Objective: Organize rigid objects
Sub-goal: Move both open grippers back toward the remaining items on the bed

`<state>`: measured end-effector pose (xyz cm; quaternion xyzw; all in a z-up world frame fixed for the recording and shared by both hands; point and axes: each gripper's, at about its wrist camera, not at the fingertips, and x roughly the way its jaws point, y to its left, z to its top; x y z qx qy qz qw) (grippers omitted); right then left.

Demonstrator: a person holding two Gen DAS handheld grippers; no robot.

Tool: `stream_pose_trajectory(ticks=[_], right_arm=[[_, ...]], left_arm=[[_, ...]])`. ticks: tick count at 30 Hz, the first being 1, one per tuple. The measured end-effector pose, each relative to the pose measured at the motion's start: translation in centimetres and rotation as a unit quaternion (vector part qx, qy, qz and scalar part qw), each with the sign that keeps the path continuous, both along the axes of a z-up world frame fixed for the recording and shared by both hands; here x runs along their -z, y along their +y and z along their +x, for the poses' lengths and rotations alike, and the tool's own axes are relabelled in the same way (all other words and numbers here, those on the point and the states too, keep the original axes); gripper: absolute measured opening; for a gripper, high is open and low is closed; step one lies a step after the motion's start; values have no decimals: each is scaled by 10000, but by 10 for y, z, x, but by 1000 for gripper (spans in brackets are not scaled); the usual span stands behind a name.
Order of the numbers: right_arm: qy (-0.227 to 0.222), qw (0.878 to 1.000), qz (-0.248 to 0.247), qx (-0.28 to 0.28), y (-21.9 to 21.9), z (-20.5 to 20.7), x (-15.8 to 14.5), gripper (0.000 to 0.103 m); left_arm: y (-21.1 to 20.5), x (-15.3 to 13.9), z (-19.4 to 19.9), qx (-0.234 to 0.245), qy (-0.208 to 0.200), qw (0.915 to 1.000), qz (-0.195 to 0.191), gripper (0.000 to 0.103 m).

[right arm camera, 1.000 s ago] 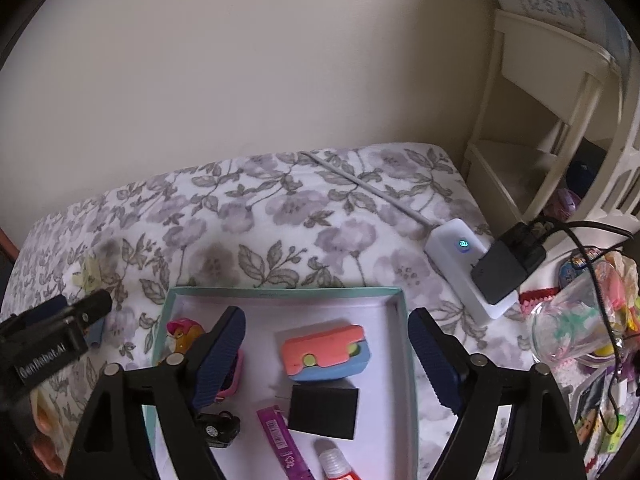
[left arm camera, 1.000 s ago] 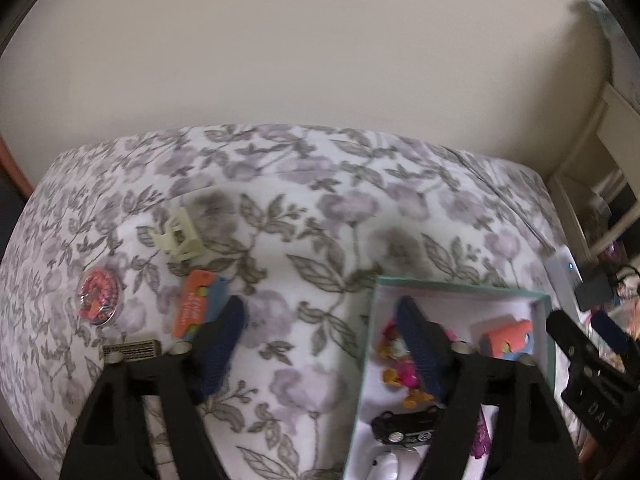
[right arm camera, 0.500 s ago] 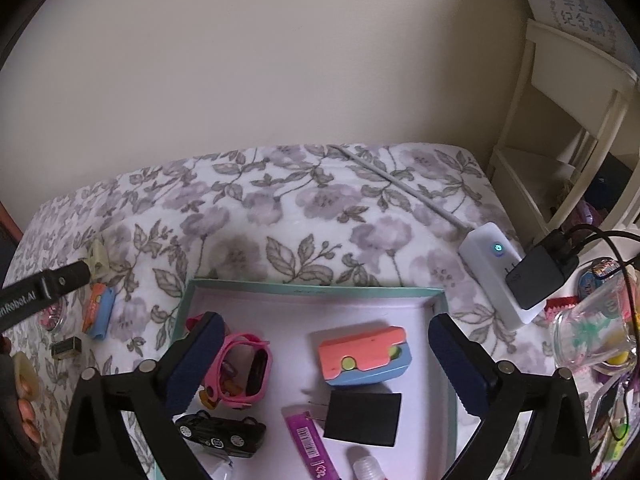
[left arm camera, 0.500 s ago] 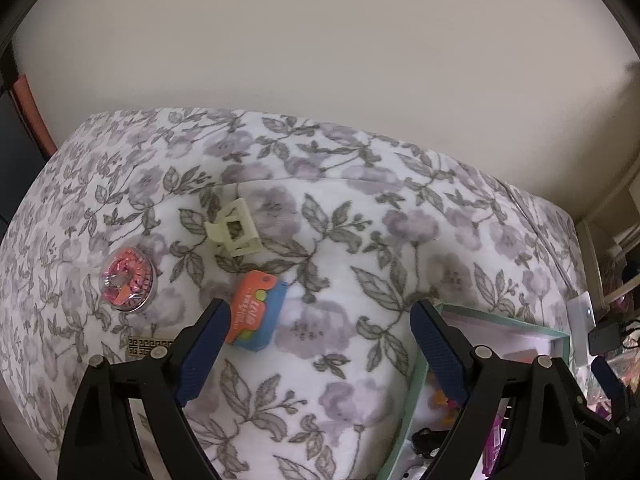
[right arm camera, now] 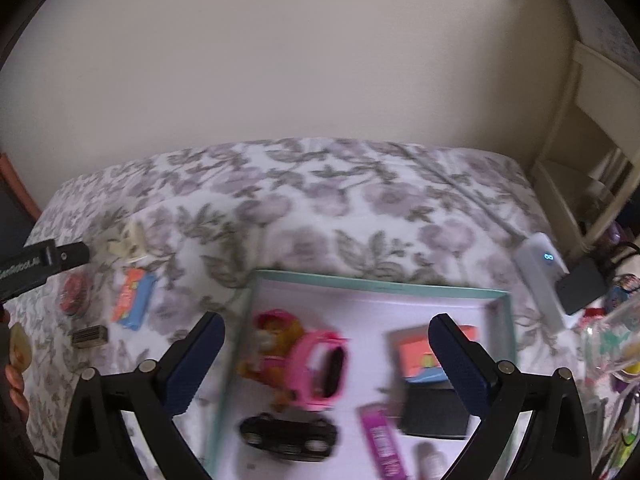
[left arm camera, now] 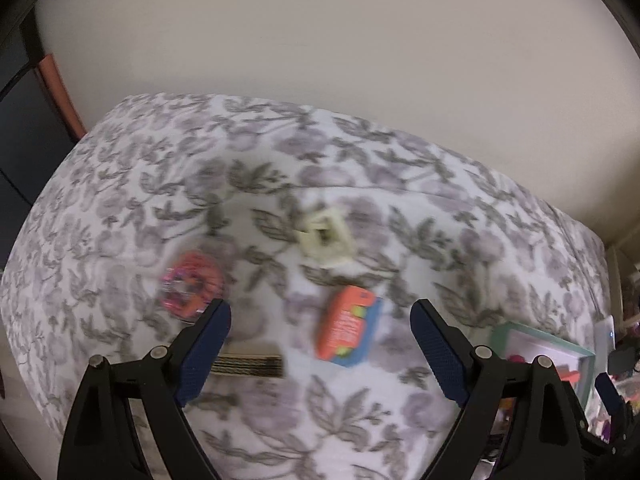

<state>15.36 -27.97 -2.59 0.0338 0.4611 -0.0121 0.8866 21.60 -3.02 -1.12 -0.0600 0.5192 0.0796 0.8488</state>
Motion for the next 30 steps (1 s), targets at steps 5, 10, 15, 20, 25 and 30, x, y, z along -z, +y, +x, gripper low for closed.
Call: stream_pose_trajectory(ticks=[5,10,15,20,25,30], right_arm=[[21,9994,47,-347,37,2,3,103],[17,9978,23,-668,74,2,4,103],[21,9959,146,-887,104,5,6,103],[15,9936,229,-1104,131,6,9,103],[102,9916,100,-1284,154,7,19,103],[181,9898,-23,-1416,171,11,36,103]], left_arm=[[38,0,-1,-295,75,9994,146,91],[76,2,-6,-583,159,9980,205,91],[113,5,-12,-970,236,9947,234,91],[143,8,-18,-1256,287,9916,147,91],[159,16,-19,-1417,361,9892,68,91],[160,32,-13,-1384,497,9891,-99,91]])
